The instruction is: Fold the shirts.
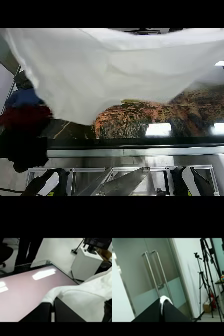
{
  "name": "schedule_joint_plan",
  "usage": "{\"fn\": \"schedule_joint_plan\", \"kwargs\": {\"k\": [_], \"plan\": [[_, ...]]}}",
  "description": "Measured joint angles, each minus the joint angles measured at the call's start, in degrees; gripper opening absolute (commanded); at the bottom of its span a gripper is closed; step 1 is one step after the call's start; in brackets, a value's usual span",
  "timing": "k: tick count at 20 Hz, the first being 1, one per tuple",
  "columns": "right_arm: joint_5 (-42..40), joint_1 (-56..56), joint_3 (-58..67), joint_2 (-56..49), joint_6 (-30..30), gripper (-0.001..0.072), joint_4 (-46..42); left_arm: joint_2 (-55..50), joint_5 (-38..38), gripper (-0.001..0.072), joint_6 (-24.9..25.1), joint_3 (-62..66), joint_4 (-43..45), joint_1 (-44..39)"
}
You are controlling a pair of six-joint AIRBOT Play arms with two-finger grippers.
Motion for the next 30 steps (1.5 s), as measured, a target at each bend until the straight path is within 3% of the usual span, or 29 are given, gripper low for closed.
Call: {"fn": "schedule_joint_plan", "kwargs": {"k": [6, 10, 13, 16, 21, 22, 23, 24, 26, 27, 29, 30], "plan": [[-2.21, 4.09, -0.9, 0.24, 0.28, 0.002, -13.57, -7.48, -4.59, 0.0024, 0.98, 0.94, -0.92, -1.49], [-7.32, 15.34, -5.35, -8.9, 1.22, 0.002, -27.17, -16.11, -2.82, 0.0024, 5.49, -5.66, 0.15, -5.97], [-16.11, 23.37, -8.9, -19.78, 1.4, 0.0021, -34.16, -24.92, 2.16, 0.0024, 8.52, -9.92, 4.76, -9.01], [-26.14, 29.2, -10.29, -32.09, 0.96, 0.0021, -35.39, -35.54, 5.68, 0.0024, 10.51, -10.27, 7.45, -10.71], [-37.9, 34.21, -10.12, -48.41, -4.24, 0.0022, -27.45, -52.11, 7.87, 0.0021, 11.28, -3.52, 9.18, -11.54], [-38.93, 34.6, -9.97, -50.31, -4.87, 0.0114, -26.23, -54.23, 7.89, 0.0025, 11.1, -2.43, 9.44, -11.58], [-39.65, 34.82, -9.86, -51.69, -5.33, 0.0287, -25.42, -56.04, 8.04, 0.0159, 10.88, -1.51, 9.57, -11.58], [-40.11, 34.93, -9.77, -52.7, -5.79, 0.0328, -24.87, -57.29, 8.11, 0.0374, 10.84, -0.87, 9.57, -11.56], [-40.04, 34.53, -9.35, -53.62, -6.58, 0.0328, -23.87, -58.9, 8.28, 0.072, 10.73, -0.07, 9.6, -11.28], [-39.17, 33.79, -9.11, -53.55, -7.06, 0.0344, -23.85, -59.19, 8.22, 0.0711, 10.69, 0.15, 9.62, -10.8], [-35.32, 30.99, -8.68, -51.95, -7.61, 0.0459, -25.9, -58.71, 6.34, 0.071, 9.49, 0.5, 10.34, -8.63], [-32.11, 28.87, -8.52, -50.49, -7.37, 0.0465, -28.2, -58.07, 3.91, 0.0689, 8.48, 0.57, 11.34, -7.23]]}}
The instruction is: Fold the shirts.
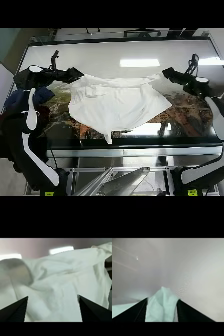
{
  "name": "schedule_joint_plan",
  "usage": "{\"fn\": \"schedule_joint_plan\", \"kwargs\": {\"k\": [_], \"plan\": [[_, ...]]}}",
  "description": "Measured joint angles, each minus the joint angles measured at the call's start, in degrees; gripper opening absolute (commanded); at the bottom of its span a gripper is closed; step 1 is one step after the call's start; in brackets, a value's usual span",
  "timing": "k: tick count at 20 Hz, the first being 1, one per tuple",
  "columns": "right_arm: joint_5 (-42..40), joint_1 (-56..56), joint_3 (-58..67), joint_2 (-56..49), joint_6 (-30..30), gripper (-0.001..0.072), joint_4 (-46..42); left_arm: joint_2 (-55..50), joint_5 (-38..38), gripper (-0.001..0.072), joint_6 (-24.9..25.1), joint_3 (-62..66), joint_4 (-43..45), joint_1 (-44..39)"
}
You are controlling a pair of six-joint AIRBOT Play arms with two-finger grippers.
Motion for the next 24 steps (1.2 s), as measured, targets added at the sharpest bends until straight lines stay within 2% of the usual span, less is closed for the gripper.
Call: {"fn": "schedule_joint_plan", "kwargs": {"k": [4, 7, 9, 12, 16, 19, 20, 21, 22, 24], "plan": [[13.2, -9.88, 0.24, 5.79, 8.24, 0.0465, -13.97, 3.82, -14.51, 0.0691, -6.99, -1.88, 6.29, 6.23], [21.99, -15.56, -0.44, 7.39, 12.26, 0.0465, -22.67, 8.94, -19.45, 0.0691, -9.88, -10.82, 12.33, 8.94], [26.08, -17.31, -1.99, 7.43, 13.03, 0.0464, -26.47, 12.55, -18.43, 0.0691, -10.36, -19.23, 17.05, 9.79], [28.96, -17.79, -3.96, 5.99, 13.11, 0.046, -29.38, 15.78, -13.73, 0.0691, -9.68, -30.71, 19.32, 9.62], [30.53, -16.33, -4.85, 2.32, 12.87, 0.046, -30.86, 17.16, -7.23, 0.069, -5.73, -39.32, 16.17, 7.1], [30.97, -14.29, -5.03, -0.57, 12.61, 0.0459, -31.3, 17.55, -6.14, 0.069, -3.89, -41.51, 15.08, 4.63], [31.3, -13.53, -5.01, -1.36, 12.22, 0.0456, -30.77, 17.57, -6.14, 0.0607, -3.52, -41.9, 14.91, 3.78], [31.5, -12.74, -4.96, -2.01, 11.91, 0.0456, -30.49, 17.59, -5.86, 0.0421, -3.15, -42.16, 15.08, 2.97], [31.61, -12.04, -4.87, -2.56, 11.72, 0.0456, -30.1, 17.55, -5.09, 0.035, -2.73, -42.42, 15.85, 2.03], [31.93, -10.95, -4.55, -3.23, 11.52, 0.0455, -30.32, 17.57, -4.87, 0.0353, -1.99, -42.6, 15.87, 0.11]]}}
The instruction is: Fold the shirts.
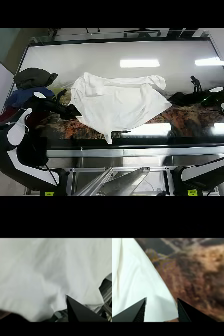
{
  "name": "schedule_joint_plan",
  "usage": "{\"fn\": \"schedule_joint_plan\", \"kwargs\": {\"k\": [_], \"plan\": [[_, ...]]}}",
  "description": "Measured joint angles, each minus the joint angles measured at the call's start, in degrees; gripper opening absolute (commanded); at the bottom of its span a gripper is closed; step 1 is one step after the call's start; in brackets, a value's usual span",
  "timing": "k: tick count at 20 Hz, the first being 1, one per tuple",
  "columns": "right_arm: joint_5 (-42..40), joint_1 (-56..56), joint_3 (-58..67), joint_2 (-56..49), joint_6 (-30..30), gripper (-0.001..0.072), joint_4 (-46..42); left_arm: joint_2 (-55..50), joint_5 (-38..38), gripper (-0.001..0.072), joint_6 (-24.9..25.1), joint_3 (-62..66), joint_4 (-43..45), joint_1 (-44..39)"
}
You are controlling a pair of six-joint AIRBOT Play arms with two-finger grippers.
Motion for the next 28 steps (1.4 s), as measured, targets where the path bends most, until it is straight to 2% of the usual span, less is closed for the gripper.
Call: {"fn": "schedule_joint_plan", "kwargs": {"k": [3, 4, 5, 6, 7, 8, 10, 15, 18, 20, 23, 26, 28], "plan": [[3.04, 1.14, 0.98, -0.59, -0.2, 0.0453, -0.74, 0.02, -0.42, 0.0351, 1.27, -0.15, -0.37, -3.08], [4.0, 1.31, 1.25, -0.68, -0.2, 0.0445, -1.05, 0.02, -0.66, 0.0277, 1.44, -0.17, -0.35, -3.91], [5.16, 1.42, 1.44, -0.76, -0.22, 0.0373, -1.2, 0.02, -1.05, 0.0107, 1.62, -0.17, -0.39, -4.59], [6.36, 1.53, 1.57, -0.9, -0.24, 0.0317, -1.84, 0.02, -1.36, 0.0037, 1.88, -0.17, -0.44, -5.07], [7.13, 1.62, 1.64, -1.05, -0.24, 0.0309, -2.03, 0.02, -1.66, 0.0036, 1.95, -0.17, -0.52, -5.4], [7.52, 1.66, 1.75, -1.14, -0.26, 0.0165, -2.08, 0.02, -1.99, 0.0032, 2.12, -0.17, -0.52, -5.6], [8.44, 1.79, 1.81, -1.4, -0.35, 0.0017, -2.54, 0.02, -2.58, 0.0032, 2.32, -0.17, -1.27, -5.86], [9.94, 2.34, 2.01, -0.55, -0.42, 0.0019, 2.58, 1.05, -3.82, 0.0029, 3.67, -0.07, -6.73, -5.46], [11.15, 1.95, 2.03, 4.94, -2.29, 0.0019, 9.79, 4.98, -7.37, 0.0023, 4.96, 0.31, -13.7, -3.48], [11.41, 0.76, 2.43, 11.89, -4.26, 0.0019, 16.98, 9.42, -11.58, 0.0024, 5.75, 2.56, -21.0, -1.55], [9.11, -2.19, 4.81, 27.08, -7.43, 0.0018, 28.52, 17.66, -17.77, 0.0025, 6.21, 10.54, -36.5, 1.16], [0.31, -6.12, 8.74, 43.65, -9.4, 0.0018, 34.6, 25.53, -18.93, 0.0027, 6.34, 23.85, -49.83, 4.28], [-6.58, -9.05, 11.28, 52.87, -10.99, 0.0017, 36.15, 29.33, -17.18, 0.0028, 5.7, 33.2, -54.38, 7.21]]}}
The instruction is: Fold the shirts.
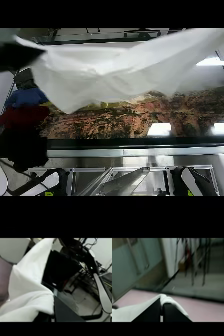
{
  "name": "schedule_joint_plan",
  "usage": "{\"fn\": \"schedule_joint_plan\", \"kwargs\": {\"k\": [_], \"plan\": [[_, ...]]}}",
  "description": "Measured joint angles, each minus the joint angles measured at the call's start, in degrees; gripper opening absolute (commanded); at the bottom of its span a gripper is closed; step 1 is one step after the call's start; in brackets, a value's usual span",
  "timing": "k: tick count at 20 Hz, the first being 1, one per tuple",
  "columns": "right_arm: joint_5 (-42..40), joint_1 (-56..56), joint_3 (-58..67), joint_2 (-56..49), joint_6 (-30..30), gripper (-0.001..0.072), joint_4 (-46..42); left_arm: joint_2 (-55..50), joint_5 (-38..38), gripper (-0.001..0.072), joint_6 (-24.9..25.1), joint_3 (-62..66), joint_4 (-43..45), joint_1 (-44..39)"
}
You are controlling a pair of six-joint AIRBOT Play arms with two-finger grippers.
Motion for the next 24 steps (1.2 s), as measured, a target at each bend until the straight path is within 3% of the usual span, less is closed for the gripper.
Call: {"fn": "schedule_joint_plan", "kwargs": {"k": [4, 8, 14, 17, 21, 22, 23, 24], "plan": [[-8.66, -3.69, 3.52, 10.16, -2.29, 0.0018, -1.64, 4.31, 3.06, 0.0028, -2.01, 13.31, -3.41, 6.36], [-4.9, -4.28, 4.15, 7.63, -1.79, 0.0018, -2.95, 3.69, 4.0, 0.0029, -3.93, 12.31, 2.99, 4.46], [-0.31, 5.05, -3.52, -9.31, 1.2, 0.0019, -12.35, -9.68, 7.17, 0.0029, -4.09, 1.29, 19.67, -6.93], [-5.35, 10.56, -8.37, -21.31, 1.68, 0.0019, -17.75, -21.68, 9.99, 0.0029, -3.34, -1.25, 25.07, -10.38], [-16.13, 15.23, -9.44, -37.66, 1.79, 0.002, -20.57, -40.68, 12.02, 0.002, -3.02, 5.25, 27.3, -11.93], [-17.9, 15.93, -8.72, -41.09, 1.79, 0.0045, -20.81, -44.76, 12.22, 0.0012, -3.1, 7.87, 27.1, -11.93], [-19.32, 16.59, -7.63, -44.19, 1.79, 0.0214, -20.94, -47.89, 12.2, 0.0044, -3.45, 10.19, 26.84, -11.8], [-20.22, 17.05, -6.54, -46.49, 1.79, 0.0344, -21.18, -50.56, 12.02, 0.0202, -3.48, 12.55, 26.58, -11.5]]}}
